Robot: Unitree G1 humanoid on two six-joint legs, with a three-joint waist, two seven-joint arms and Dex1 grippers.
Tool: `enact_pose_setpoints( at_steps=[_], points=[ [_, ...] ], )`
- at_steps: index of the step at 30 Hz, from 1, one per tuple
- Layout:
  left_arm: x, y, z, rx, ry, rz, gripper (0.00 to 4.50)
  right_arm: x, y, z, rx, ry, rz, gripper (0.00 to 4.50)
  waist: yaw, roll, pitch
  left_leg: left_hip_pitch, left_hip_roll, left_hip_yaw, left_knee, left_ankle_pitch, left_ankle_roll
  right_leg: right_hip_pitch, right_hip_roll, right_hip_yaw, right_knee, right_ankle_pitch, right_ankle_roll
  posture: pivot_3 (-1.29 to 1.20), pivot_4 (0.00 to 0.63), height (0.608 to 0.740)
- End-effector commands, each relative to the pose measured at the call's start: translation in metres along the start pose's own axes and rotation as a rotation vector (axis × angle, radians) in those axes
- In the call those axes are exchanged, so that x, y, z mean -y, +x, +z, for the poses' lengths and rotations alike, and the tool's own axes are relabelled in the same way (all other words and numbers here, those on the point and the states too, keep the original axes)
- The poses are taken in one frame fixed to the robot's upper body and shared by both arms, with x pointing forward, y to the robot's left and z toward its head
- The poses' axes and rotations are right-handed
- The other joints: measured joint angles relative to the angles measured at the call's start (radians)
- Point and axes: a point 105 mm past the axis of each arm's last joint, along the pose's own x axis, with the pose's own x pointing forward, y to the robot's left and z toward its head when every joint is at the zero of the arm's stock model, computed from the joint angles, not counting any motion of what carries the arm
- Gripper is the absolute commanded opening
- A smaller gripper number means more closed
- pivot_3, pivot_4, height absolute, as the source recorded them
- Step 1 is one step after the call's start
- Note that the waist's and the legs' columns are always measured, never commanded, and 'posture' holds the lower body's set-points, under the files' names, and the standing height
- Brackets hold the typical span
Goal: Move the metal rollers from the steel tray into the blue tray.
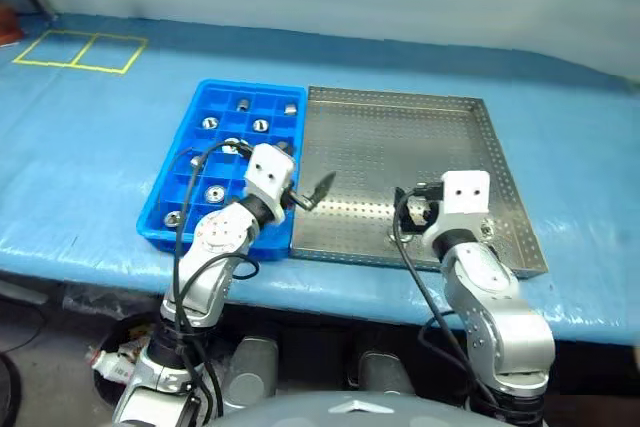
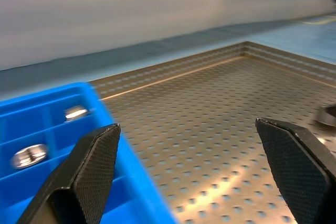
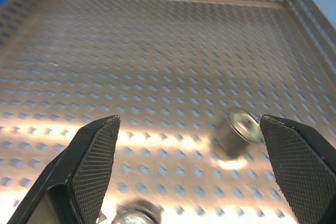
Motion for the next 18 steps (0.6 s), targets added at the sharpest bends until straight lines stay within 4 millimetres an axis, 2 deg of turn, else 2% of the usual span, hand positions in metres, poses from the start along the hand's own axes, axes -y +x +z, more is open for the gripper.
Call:
enact_pose_setpoints(
  at_steps=[1,6,11,18],
  points=[
    [0.018,0.003,0.003,0.020,-0.039,-0.112,4.49,0.003,-0.010,-0.002,-0.054,0.046,-0.012,4.50,-0.025,0.000,0.000,0.000,0.000,0.000,0.000,0.000,0.000,0.000,0.000,0.000,0.001,0.000,0.000,0.04,0.150,0.740],
    [0.038,0.001,-0.010,-0.034,-0.051,-0.222,4.49,-0.001,-0.018,-0.012,-0.125,0.079,0.014,4.50,-0.058,0.002,-0.001,0.003,0.000,0.000,0.000,0.000,0.001,0.002,0.000,0.001,0.003,0.000,0.000,0.03,0.150,0.740],
    [0.055,-0.011,-0.024,-0.090,0.001,-0.347,4.49,-0.011,-0.021,-0.007,-0.107,0.091,0.065,4.50,-0.072,0.003,-0.001,0.004,0.000,0.000,0.001,0.001,0.001,0.001,0.000,0.002,0.005,0.000,0.000,0.02,0.150,0.740],
    [0.056,-0.018,-0.030,-0.114,0.023,-0.349,4.49,-0.028,-0.020,-0.006,-0.099,0.069,0.150,4.50,-0.070,0.003,-0.002,0.003,0.000,0.000,0.001,0.001,0.001,0.000,0.000,0.002,0.005,-0.001,0.000,0.04,0.150,0.740]
  ],
)
